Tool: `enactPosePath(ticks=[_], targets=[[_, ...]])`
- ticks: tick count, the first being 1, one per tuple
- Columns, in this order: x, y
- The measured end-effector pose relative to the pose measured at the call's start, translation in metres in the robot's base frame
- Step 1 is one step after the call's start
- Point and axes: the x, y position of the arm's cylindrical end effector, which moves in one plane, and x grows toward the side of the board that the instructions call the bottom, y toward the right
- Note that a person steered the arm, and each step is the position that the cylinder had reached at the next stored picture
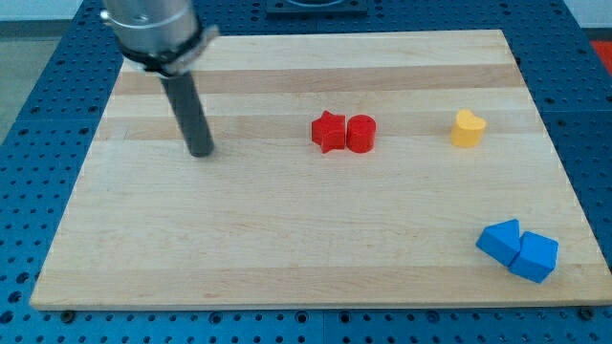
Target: Push the red circle into the red star
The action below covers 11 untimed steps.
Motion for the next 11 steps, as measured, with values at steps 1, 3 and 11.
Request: enactPosePath(ticks=[1, 3, 11], targets=[[0.025, 0.049], [0.030, 0.156], [-0.019, 0.176]])
